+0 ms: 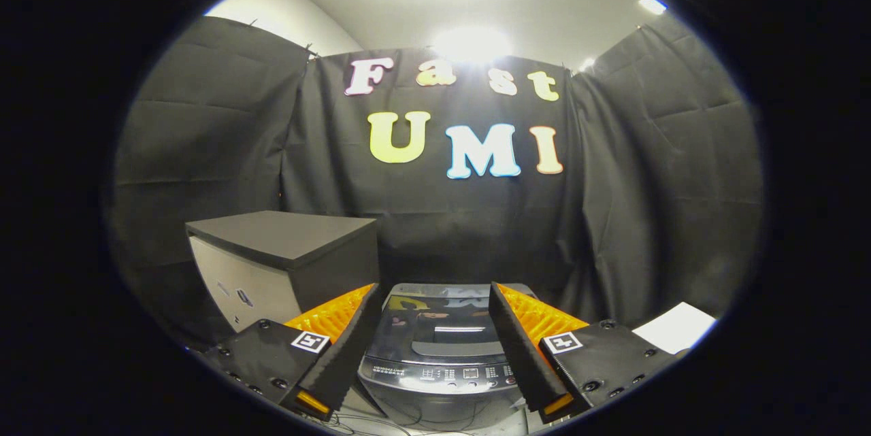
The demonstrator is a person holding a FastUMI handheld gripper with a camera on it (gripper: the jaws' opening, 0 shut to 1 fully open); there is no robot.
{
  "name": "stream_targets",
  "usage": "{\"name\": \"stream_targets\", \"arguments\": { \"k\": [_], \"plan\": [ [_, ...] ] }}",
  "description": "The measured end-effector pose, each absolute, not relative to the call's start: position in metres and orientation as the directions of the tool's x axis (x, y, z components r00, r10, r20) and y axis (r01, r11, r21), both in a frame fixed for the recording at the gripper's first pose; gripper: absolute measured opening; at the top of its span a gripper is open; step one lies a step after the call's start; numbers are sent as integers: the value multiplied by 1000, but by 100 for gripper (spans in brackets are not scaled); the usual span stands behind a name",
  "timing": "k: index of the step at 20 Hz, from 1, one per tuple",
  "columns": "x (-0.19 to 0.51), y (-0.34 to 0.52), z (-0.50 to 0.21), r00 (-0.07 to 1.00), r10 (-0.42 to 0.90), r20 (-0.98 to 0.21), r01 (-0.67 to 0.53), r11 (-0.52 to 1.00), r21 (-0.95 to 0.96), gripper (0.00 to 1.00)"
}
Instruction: Put the clothes into the washing machine and then close the washing machine lid.
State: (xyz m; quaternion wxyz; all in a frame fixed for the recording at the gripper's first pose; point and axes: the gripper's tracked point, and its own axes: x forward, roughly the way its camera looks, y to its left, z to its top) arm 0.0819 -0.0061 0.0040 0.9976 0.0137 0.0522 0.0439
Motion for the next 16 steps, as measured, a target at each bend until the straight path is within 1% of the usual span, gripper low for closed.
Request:
{"name": "stream_targets", "arguments": {
  "k": [3, 9, 13, 16],
  "plan": [
    [51, 1, 1, 988, 110, -109, -105, 993, 55, 98],
    [4, 3, 12, 988, 144, -58, -142, 989, 40, 98],
    [-20, -10, 17, 989, 142, -37, -141, 989, 33, 98],
    [-30, -19, 15, 992, 119, -37, -117, 992, 47, 98]
  ]
}}
